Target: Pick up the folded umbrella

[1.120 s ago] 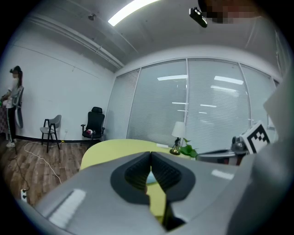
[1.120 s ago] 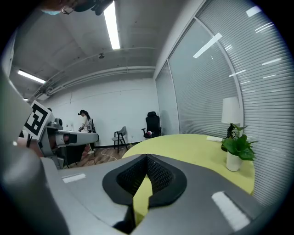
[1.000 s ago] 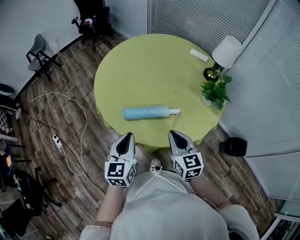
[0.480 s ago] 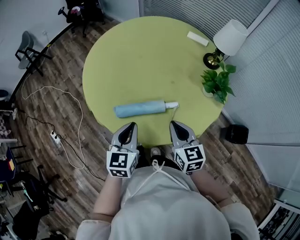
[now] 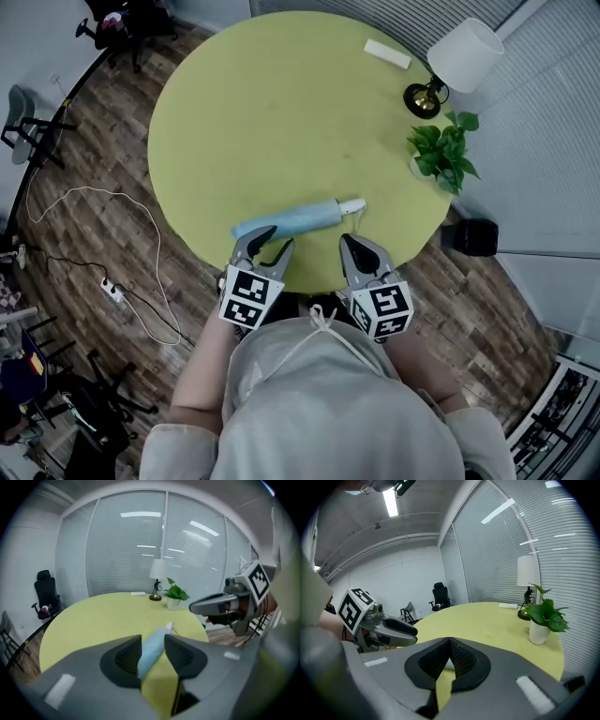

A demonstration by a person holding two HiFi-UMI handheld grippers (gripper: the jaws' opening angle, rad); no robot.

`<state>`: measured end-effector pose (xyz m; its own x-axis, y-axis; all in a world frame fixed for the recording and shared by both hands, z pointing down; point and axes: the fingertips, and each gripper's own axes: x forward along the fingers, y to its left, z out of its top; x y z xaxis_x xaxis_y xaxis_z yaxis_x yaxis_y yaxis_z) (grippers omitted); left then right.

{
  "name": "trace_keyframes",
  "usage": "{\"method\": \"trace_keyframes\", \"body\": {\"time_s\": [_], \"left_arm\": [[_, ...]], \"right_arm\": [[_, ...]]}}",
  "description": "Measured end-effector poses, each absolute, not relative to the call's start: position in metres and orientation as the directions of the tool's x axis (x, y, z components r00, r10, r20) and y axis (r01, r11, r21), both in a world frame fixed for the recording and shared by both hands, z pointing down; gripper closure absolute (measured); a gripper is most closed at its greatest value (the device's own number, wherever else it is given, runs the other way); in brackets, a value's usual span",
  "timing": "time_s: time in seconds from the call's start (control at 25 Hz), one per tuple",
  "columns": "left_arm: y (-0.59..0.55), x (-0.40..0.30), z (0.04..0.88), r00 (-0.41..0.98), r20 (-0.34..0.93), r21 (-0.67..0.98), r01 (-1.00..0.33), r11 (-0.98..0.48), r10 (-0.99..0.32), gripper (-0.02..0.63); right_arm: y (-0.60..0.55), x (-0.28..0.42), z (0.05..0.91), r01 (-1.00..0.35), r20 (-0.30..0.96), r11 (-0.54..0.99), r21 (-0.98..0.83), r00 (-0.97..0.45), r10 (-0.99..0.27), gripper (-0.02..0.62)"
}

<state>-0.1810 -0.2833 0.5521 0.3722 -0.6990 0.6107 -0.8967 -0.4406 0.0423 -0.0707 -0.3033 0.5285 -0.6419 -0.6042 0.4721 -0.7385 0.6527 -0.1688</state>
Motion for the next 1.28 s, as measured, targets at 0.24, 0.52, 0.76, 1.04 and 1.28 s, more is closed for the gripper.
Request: {"method": "trace_keyframes", "body": {"time_s": [0.24, 0.52, 0.76, 1.04, 1.28], "left_arm": [[-0.3, -0.185, 0.596, 0.419, 0.758, -0.029, -0.744, -0.668, -0.499, 0.296], [-0.313, -0.178, 0.646, 0.371, 0.876, -0.055, -0.559, -0.827, -0.308, 0.222], [-0.324, -0.161, 0.68, 0.346, 0.921, 0.0, -0.456, -0.89, -0.178, 0.226], [-0.326, -0.153, 0.711, 0.304, 0.949, 0.043, -0.404, -0.914, -0.09, 0.27], [-0.326, -0.15, 0.717, 0.325, 0.943, 0.068, -0.399, -0.914, -0.071, 0.268]], "right_arm": [[-0.311, -0.085, 0.546, -0.769, 0.512, 0.615, -0.175, -0.605, -0.61, 0.595], [-0.316, -0.09, 0.563, -0.8, 0.545, 0.57, -0.19, -0.569, -0.617, 0.595], [-0.318, -0.083, 0.579, -0.827, 0.57, 0.52, -0.213, -0.538, -0.621, 0.595], [-0.325, -0.072, 0.587, -0.849, 0.579, 0.477, -0.227, -0.511, -0.635, 0.595], [-0.33, -0.062, 0.59, -0.858, 0.588, 0.463, -0.221, -0.496, -0.639, 0.595]]}}
